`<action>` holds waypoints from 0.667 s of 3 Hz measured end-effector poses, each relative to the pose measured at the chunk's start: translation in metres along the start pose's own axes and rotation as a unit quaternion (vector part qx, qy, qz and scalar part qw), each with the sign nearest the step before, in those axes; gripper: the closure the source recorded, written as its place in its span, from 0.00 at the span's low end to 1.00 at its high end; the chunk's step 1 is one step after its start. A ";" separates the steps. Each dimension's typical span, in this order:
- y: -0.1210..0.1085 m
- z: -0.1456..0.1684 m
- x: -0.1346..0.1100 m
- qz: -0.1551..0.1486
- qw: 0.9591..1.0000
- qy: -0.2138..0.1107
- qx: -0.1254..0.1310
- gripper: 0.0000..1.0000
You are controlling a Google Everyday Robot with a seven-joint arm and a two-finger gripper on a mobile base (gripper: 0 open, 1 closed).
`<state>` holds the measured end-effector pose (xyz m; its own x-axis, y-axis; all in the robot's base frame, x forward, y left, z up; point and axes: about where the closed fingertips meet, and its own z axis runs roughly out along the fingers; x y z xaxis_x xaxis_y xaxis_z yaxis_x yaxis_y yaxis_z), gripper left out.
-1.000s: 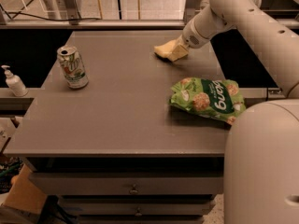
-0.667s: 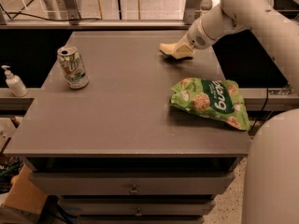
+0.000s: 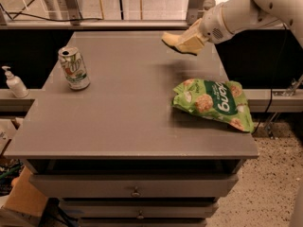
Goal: Pick sponge
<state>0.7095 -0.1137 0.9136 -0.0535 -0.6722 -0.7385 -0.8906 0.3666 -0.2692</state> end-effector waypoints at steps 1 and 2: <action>0.012 -0.015 -0.029 -0.024 0.999 -0.039 -0.014 1.00; 0.013 -0.014 -0.032 -0.027 0.999 -0.043 -0.016 1.00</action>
Offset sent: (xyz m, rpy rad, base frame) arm -0.0137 0.0127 0.0243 0.0440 -0.0368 0.0636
